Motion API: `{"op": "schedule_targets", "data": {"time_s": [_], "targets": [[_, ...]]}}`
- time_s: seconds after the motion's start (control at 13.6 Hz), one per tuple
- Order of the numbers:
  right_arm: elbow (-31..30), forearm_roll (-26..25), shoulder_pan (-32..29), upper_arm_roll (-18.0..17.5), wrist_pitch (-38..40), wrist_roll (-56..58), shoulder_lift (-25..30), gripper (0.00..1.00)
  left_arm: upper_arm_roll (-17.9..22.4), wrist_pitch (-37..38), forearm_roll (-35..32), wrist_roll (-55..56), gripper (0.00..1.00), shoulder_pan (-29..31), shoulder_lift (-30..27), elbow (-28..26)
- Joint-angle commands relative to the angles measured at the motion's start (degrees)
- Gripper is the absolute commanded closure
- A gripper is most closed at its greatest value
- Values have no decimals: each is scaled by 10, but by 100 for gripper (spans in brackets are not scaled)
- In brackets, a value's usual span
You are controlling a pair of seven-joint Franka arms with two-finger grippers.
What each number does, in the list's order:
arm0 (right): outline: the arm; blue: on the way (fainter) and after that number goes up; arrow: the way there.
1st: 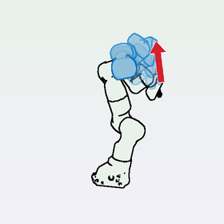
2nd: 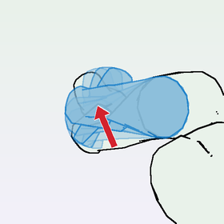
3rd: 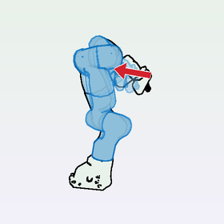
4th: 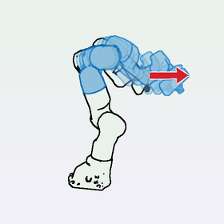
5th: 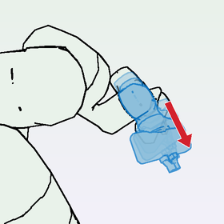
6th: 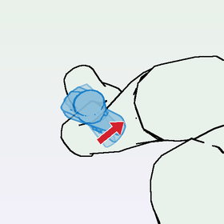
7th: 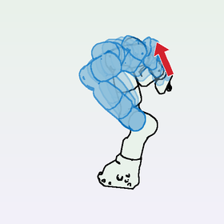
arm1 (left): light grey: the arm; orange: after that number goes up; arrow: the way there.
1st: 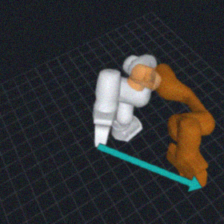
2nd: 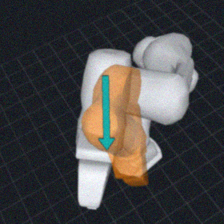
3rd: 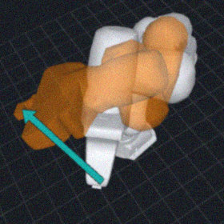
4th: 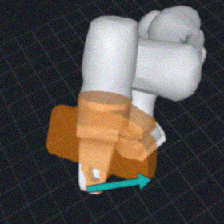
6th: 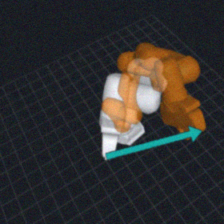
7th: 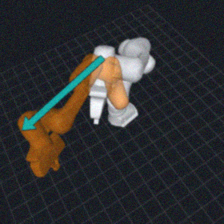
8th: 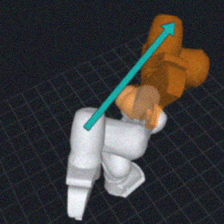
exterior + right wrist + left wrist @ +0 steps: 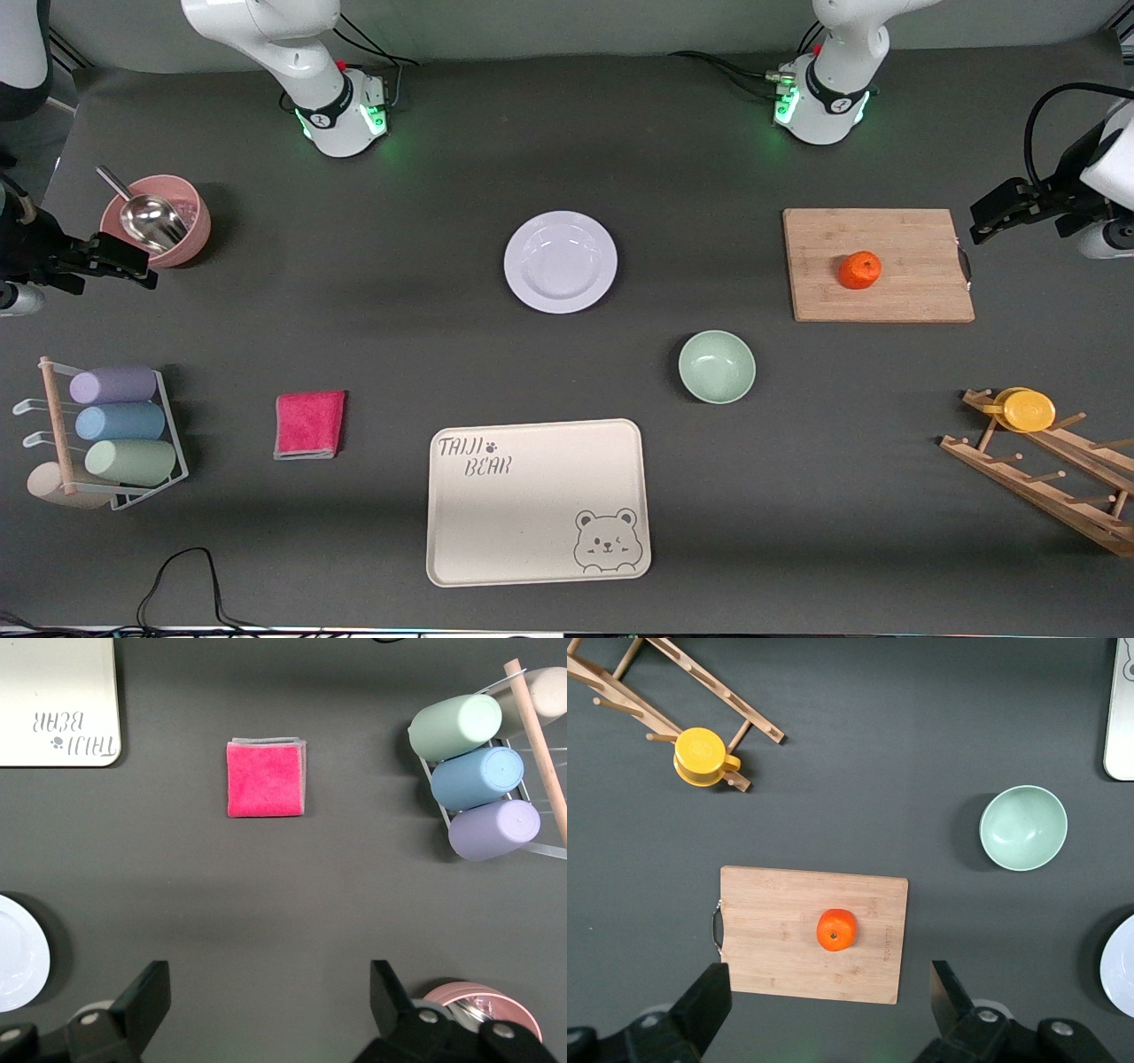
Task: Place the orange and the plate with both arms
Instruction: 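Move the left gripper toward the orange on the cutting board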
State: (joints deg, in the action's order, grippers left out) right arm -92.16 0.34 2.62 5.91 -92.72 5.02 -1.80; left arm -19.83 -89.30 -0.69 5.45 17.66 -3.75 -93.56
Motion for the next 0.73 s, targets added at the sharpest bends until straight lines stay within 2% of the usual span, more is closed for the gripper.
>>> {"op": "schedule_targets", "data": {"time_s": [0.0, 0.22, 0.37, 0.51, 0.66], "targets": [[5, -5, 3, 2, 5, -14, -1, 0, -2, 13, 5, -10, 0, 4, 5, 15], [5, -4, 3, 2, 5, -14, -1, 0, -1, 12, 6, -9, 0, 3, 14, 15], [5, -4, 3, 2, 5, -14, -1, 0, -3, 50, 2, -3, 0, -5, 13, 0], [5, -4, 3, 2, 5, -14, 0, 0, -3, 41, 2, 0, 0, 0, 13, -43], [5, -4, 3, 2, 5, -14, 0, 0, -2, 3, -1, 6, 0, 0, 6, -101]]}}
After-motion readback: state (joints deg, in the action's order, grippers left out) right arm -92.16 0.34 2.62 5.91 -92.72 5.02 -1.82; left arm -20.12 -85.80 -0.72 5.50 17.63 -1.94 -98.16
